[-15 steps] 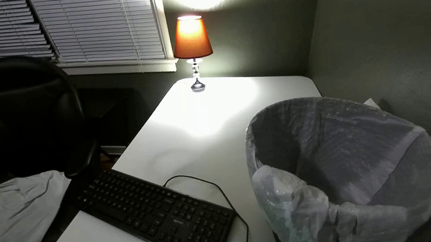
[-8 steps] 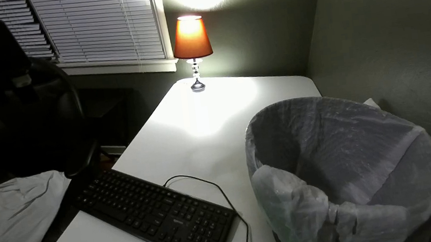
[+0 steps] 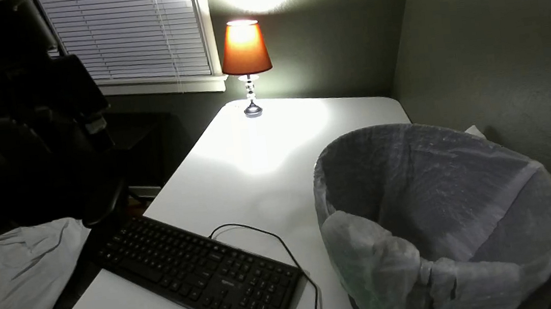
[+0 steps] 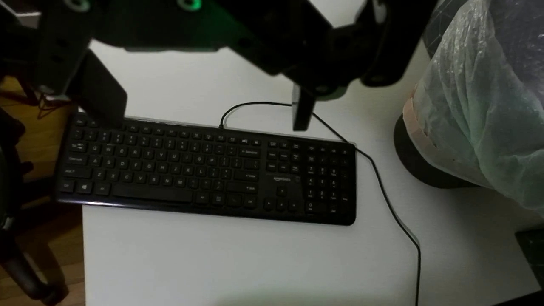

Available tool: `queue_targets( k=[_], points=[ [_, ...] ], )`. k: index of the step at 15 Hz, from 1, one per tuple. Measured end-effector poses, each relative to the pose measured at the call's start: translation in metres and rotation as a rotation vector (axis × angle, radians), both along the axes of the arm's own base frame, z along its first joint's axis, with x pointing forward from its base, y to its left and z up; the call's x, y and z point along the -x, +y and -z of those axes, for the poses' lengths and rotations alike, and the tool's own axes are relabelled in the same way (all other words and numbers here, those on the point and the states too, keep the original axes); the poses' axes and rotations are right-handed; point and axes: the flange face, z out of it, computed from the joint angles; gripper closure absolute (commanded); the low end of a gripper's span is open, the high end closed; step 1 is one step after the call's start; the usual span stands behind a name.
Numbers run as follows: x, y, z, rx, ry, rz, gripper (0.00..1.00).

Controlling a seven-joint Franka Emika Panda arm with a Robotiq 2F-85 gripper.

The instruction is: Press one key on the keyboard.

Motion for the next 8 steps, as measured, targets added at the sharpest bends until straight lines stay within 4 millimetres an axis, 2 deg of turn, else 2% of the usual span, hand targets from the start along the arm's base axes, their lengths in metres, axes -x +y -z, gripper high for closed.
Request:
queue_targets(
  k=[8],
  points=[
    [-0.003, -0.062, 0.057, -0.053, -0.078, 0.135, 0.0]
  ],
)
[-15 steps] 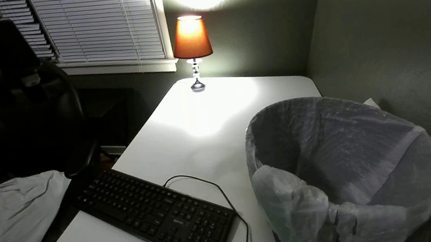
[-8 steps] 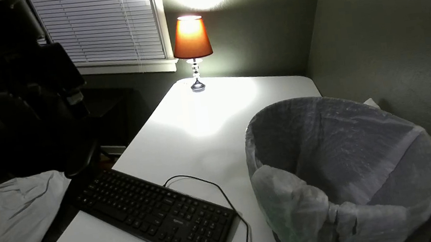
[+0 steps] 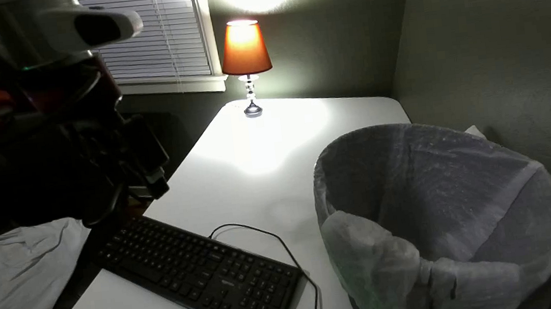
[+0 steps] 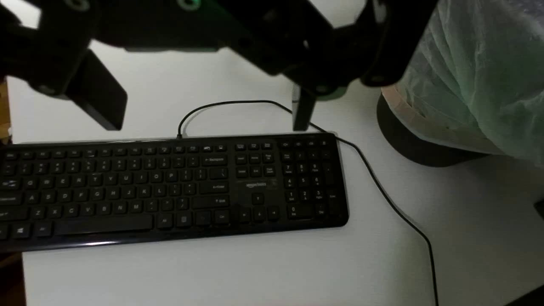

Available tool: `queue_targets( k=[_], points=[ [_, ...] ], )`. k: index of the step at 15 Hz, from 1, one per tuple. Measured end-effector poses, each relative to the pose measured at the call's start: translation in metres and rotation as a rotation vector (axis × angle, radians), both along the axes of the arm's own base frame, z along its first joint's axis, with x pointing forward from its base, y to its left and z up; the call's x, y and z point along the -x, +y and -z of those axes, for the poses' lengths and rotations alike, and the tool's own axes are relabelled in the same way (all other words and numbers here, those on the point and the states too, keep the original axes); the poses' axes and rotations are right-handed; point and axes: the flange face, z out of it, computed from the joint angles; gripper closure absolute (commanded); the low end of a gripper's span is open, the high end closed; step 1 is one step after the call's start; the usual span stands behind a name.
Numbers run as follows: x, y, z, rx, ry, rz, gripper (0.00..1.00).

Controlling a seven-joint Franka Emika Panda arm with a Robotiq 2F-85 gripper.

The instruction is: Press one key on the keyboard.

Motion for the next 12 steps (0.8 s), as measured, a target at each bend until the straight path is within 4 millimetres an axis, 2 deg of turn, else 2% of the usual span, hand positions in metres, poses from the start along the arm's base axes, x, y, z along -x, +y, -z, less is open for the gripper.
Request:
queue_targets(
  k=[5, 12],
  points=[
    [0.0, -0.026, 0.023, -0.021, -0.015, 0.064, 0.0],
    [0.0, -0.029, 0.025, -0.023, -0.012, 0.07, 0.0]
  ],
)
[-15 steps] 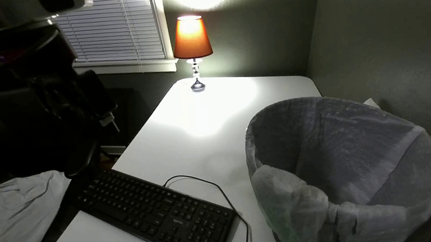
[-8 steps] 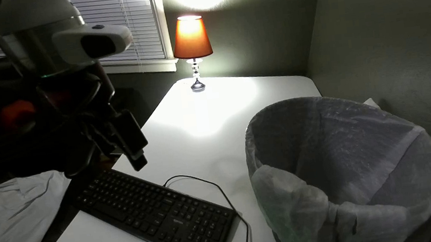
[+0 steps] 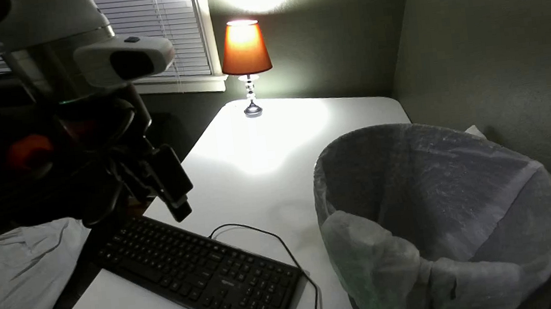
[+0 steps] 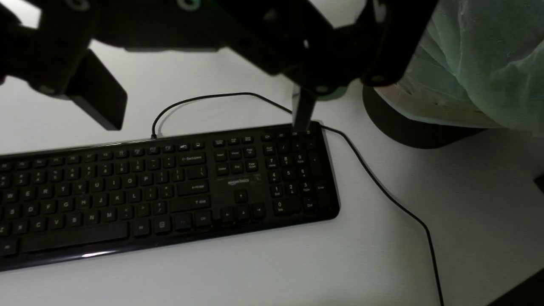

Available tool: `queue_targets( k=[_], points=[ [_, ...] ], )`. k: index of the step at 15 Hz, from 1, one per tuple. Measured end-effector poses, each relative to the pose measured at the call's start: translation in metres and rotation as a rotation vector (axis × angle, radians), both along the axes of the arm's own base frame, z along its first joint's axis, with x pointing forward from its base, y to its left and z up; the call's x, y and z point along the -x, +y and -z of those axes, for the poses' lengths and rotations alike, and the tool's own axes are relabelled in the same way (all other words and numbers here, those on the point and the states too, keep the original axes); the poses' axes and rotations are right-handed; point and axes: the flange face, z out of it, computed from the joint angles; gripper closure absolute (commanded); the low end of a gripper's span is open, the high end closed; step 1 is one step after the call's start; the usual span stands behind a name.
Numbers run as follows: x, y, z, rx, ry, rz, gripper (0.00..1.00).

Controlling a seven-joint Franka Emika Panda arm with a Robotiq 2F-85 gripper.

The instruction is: Press one key on the keyboard.

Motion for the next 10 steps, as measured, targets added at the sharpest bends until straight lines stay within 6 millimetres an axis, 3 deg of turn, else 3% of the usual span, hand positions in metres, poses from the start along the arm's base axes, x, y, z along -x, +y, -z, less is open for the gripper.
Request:
queue_targets(
  k=[10],
  points=[
    [-0.026, -0.044, 0.043, -0.082, 0.092, 0.106, 0.0]
  ],
)
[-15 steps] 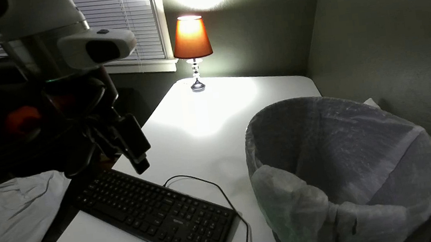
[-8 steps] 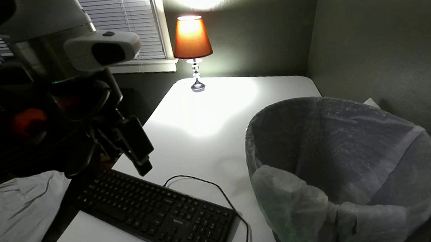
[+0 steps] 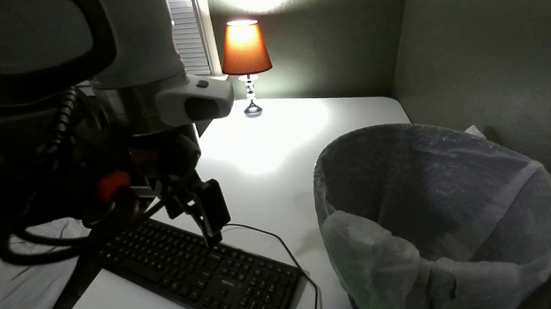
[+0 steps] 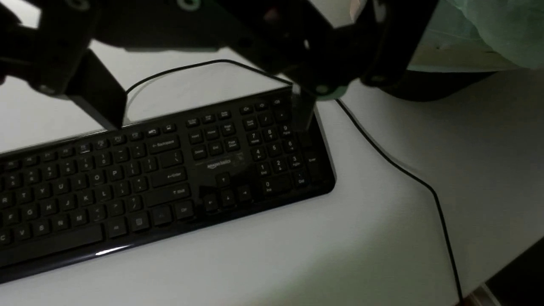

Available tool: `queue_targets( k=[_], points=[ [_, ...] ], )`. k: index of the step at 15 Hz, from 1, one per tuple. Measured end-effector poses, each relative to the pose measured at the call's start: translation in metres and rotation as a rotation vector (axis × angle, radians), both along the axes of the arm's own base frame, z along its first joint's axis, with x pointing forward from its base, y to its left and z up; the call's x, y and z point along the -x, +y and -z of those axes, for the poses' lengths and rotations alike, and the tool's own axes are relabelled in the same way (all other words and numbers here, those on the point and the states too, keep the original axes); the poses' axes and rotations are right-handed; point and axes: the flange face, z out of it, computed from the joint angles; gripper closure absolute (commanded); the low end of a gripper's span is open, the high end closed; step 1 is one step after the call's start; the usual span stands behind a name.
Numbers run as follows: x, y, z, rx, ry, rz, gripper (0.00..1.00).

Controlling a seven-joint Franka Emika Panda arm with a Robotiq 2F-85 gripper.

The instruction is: Press one key on the keyboard.

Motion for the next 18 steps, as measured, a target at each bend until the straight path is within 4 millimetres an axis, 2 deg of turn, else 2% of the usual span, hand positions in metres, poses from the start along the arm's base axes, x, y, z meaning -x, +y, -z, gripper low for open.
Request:
queue_targets(
  k=[14, 15, 16, 18],
  points=[
    [-0.043, -0.024, 0.072, -0.079, 0.125, 0.028, 0.0],
    [-0.046, -0.026, 0.077, -0.087, 0.129, 0.03, 0.25],
    [-0.048, -0.028, 0.082, -0.095, 0.133, 0.031, 0.27],
    [-0.053, -0.031, 0.091, -0.108, 0.141, 0.034, 0.42]
  ],
)
